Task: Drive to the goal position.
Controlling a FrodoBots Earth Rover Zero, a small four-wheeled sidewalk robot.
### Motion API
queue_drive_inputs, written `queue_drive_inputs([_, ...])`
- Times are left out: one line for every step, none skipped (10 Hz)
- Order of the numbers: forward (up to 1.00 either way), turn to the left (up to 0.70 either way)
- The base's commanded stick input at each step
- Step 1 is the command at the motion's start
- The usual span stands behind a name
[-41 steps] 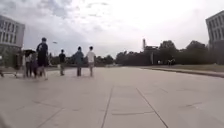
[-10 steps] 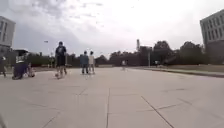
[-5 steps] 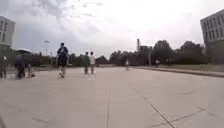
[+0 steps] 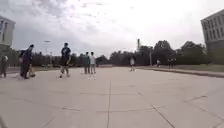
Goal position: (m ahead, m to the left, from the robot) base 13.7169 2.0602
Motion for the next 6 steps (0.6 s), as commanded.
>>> queue_drive_inputs([0.70, 0.03])
queue_drive_inputs([0.70, 0.00])
queue_drive_inputs([0.70, 0.00])
queue_drive_inputs([0.70, 0.00])
queue_drive_inputs([0.70, 0.00])
queue_drive_inputs([0.70, 0.00])
